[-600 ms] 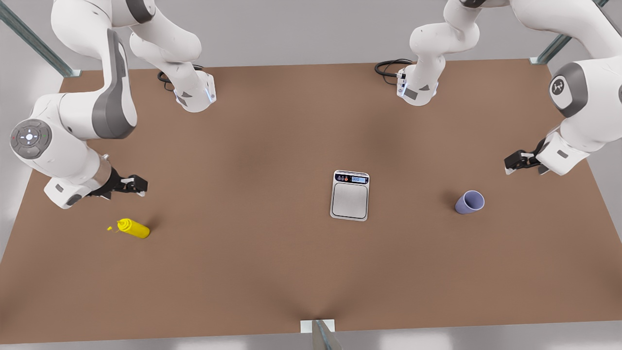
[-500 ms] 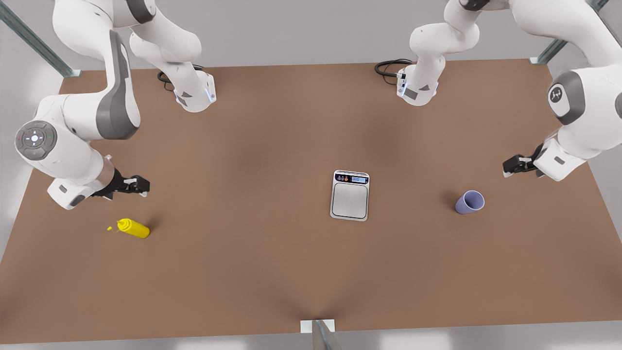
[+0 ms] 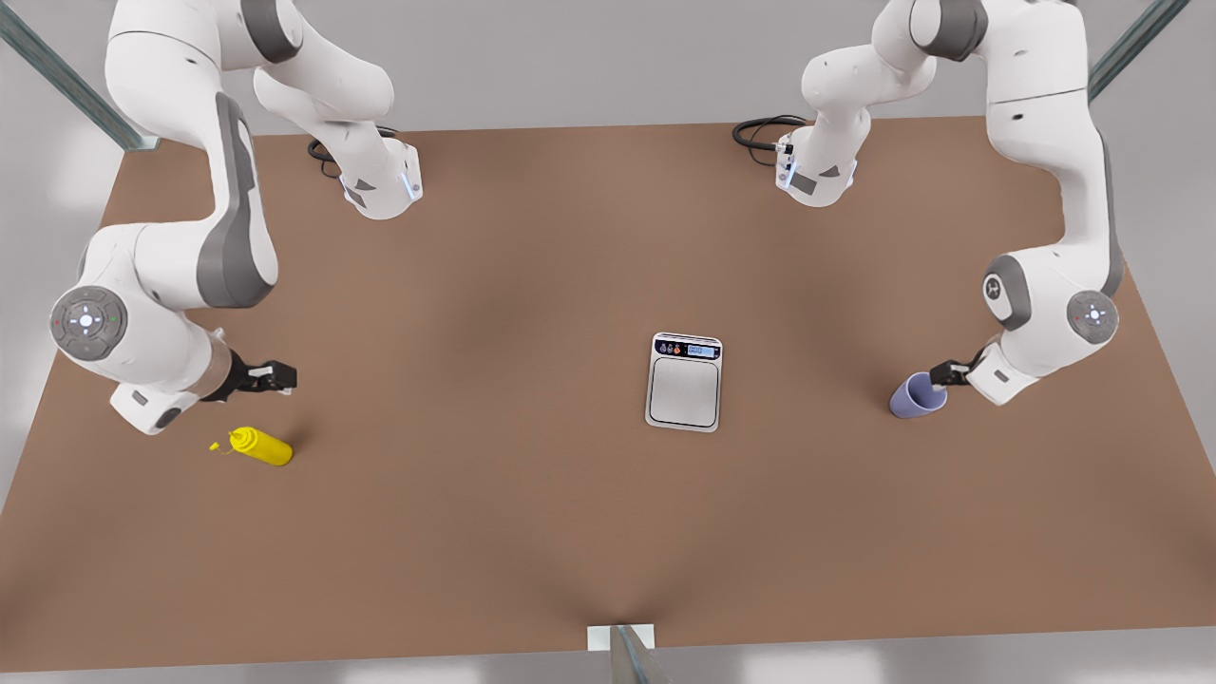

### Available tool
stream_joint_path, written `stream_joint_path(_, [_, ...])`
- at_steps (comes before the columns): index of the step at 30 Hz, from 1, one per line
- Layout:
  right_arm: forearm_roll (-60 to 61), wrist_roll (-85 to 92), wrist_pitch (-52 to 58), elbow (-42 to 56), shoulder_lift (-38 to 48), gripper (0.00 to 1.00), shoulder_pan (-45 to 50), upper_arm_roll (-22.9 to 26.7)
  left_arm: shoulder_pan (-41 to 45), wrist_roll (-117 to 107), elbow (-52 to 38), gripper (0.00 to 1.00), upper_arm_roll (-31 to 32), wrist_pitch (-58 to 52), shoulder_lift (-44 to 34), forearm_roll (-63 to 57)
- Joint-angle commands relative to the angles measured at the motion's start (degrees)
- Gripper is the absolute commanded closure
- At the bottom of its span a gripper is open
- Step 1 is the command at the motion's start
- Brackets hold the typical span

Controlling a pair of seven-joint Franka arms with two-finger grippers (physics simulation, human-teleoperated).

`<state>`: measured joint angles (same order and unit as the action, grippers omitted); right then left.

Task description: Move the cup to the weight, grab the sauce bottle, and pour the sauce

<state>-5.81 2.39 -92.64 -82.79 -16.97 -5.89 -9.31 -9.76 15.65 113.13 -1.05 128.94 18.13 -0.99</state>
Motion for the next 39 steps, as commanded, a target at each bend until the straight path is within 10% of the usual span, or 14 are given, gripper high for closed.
stream_joint_path(1, [0.01,-0.02,0.0,0.0,0.01,0.0,0.09,-0.01,0.0,0.0,-0.01,0.0,0.0,0.26,0.15,0.03])
stream_joint_path(13, [0.1,0.24,0.09,0.0,0.01,0.0,0.18,-0.27,-0.35,0.35,-0.28,0.0,-0.18,2.9,7.71,-0.06])
stream_joint_path(16, [0.1,0.16,0.18,0.0,-0.08,0.0,0.18,-0.36,-0.44,0.35,-0.54,0.36,-0.18,2.9,8.59,-0.06])
stream_joint_path(29, [0.45,0.85,1.06,-0.18,-1.31,0.0,0.97,-0.36,-0.35,0.26,-2.03,0.79,-1.05,2.9,10.08,-0.06])
stream_joint_path(39, [29.62,73.27,1.14,1.32,-9.57,0.0,-26.27,-0.27,0.0,-0.09,-5.02,0.79,-0.88,2.81,9.47,-0.06])
